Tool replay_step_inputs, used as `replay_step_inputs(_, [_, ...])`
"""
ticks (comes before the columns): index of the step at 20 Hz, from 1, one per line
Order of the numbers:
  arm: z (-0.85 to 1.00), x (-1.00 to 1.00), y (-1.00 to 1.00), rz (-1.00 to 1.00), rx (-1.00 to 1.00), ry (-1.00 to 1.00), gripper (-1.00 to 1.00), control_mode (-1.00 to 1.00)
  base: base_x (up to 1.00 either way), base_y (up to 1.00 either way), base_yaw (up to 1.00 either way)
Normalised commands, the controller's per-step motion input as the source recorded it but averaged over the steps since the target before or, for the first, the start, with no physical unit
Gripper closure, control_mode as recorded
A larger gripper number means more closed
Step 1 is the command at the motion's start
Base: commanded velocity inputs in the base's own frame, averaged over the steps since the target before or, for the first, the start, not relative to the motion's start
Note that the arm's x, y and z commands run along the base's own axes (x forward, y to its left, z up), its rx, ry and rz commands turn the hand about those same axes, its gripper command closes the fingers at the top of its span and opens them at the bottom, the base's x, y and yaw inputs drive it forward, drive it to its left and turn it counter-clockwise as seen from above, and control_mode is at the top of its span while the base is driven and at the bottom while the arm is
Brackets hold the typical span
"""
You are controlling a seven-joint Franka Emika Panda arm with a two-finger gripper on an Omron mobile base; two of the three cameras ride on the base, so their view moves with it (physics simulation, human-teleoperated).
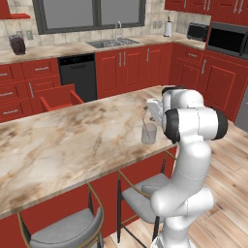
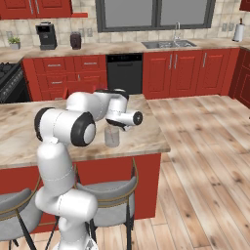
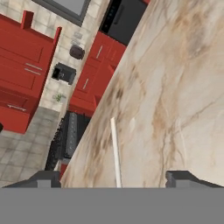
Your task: Take a straw from the drawer in front and place it inside the glass cup on the dining counter.
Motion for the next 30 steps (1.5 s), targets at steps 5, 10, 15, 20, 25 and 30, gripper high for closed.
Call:
replay_step_inputs(5, [0.0,0.0,-0.25,0.0,0.0,0.0,-1.0,-1.0,0.0,0.0,0.0])
replay_step_inputs(10, [0.0,-0.11,-0.43,0.0,0.0,0.0,-1.0,-1.0,0.0,0.0,0.0])
replay_step_inputs(15, [0.26,-0.43,-0.26,0.01,0.02,0.0,-1.0,-1.0,0.0,0.0,0.0])
replay_step_inputs(20, [0.61,-0.74,-0.23,0.01,0.02,-0.02,-1.0,-1.0,0.0,0.0,0.0])
replay_step_inputs(25, [0.64,-0.84,-0.1,0.02,-0.01,0.0,-1.0,-1.0,0.0,0.0,0.0])
replay_step_inputs(30, [0.07,-0.81,-0.16,0.03,-0.09,0.0,-1.0,-1.0,0.0,0.0,0.0])
